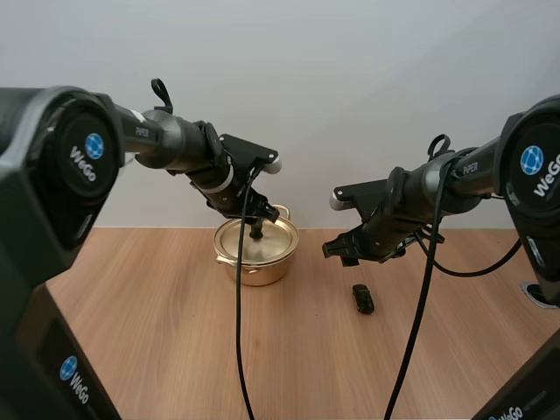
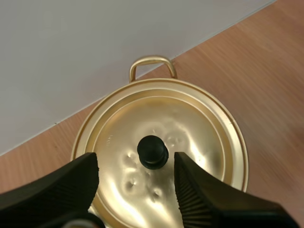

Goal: Open the pot, put the car inside, and close it

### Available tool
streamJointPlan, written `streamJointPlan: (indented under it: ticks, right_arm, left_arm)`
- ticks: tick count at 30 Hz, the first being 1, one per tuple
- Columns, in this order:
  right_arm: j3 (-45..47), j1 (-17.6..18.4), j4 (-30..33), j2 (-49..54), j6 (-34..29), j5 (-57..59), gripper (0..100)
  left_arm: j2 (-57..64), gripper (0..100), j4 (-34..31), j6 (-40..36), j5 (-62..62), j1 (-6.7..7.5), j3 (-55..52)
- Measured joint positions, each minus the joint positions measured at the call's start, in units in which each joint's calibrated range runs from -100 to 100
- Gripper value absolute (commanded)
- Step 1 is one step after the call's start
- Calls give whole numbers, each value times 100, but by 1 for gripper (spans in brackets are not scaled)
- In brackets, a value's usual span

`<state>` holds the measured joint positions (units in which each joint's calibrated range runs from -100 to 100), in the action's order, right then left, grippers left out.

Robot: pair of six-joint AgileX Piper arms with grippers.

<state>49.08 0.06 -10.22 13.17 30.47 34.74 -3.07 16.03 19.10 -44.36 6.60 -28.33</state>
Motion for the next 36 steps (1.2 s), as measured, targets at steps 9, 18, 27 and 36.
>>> streamJointPlan:
  ticks: [9,18,27,36]
  right_arm:
    - [0,0,-14,0,0,183,85]
    - [0,0,-14,0,0,216,85]
    - [0,0,-14,0,0,216,85]
    - [0,0,-14,0,0,216,85]
  left_arm:
    - [-883,79,506,374,-85,8,149]
    - [-909,78,658,506,106,8,272]
    - [-908,77,763,506,482,8,272]
    - [-896,71,894,506,494,8,336]
